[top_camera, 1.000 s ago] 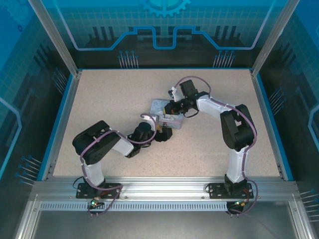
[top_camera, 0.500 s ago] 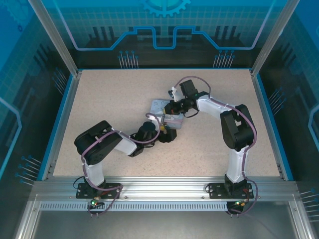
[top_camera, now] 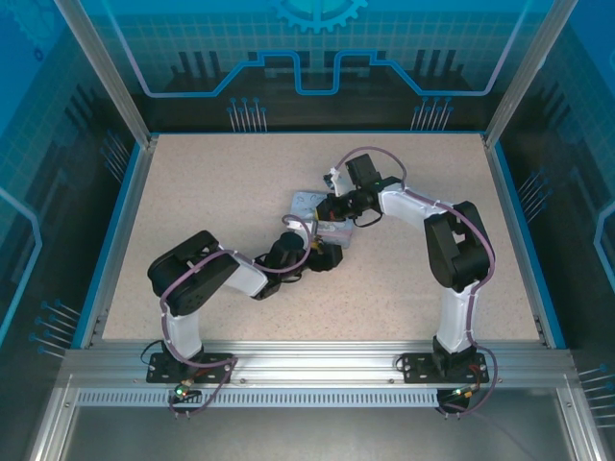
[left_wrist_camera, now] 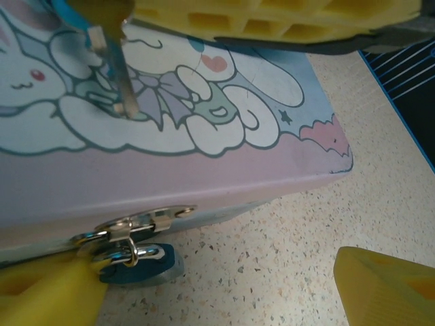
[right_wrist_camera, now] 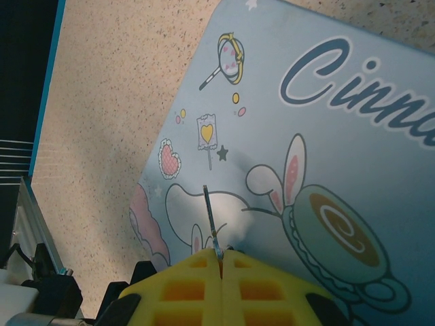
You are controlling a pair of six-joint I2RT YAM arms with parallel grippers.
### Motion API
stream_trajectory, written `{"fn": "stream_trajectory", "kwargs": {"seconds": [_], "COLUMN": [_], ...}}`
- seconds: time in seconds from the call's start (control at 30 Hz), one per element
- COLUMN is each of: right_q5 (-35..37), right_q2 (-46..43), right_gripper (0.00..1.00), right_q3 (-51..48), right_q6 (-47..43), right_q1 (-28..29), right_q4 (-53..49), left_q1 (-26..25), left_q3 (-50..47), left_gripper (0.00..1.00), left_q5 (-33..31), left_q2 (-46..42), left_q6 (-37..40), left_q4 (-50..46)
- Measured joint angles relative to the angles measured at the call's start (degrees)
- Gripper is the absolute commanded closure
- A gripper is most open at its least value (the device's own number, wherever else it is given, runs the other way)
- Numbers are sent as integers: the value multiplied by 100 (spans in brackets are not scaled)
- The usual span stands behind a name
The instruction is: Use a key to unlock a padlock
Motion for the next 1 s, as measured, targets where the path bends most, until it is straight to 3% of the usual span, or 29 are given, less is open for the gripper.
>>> {"fn": "stream_trajectory", "kwargs": {"seconds": [0.17,0.4,0.8,1.0], "right_q5": [-13,-22,-24,-24], "right_q2": [9,20,20,20], "right_gripper": [99,99,99,99], "right_q3": [0,0,0,0], "right_q6": [2,4,4,7], "right_q1": [0,0,2,2], "right_q4": [9,46,46,46], "left_q1": [-22,-28,-59,-63], "left_q3": [35,35,37,68], "left_gripper": [21,45,61,83], "left_q5": [-79,-131,-208,-264], "left_q2": [9,28,90,149], "left_q6": [-162,-343,-490,-527], "left_q4": [-39,24,122,114]}}
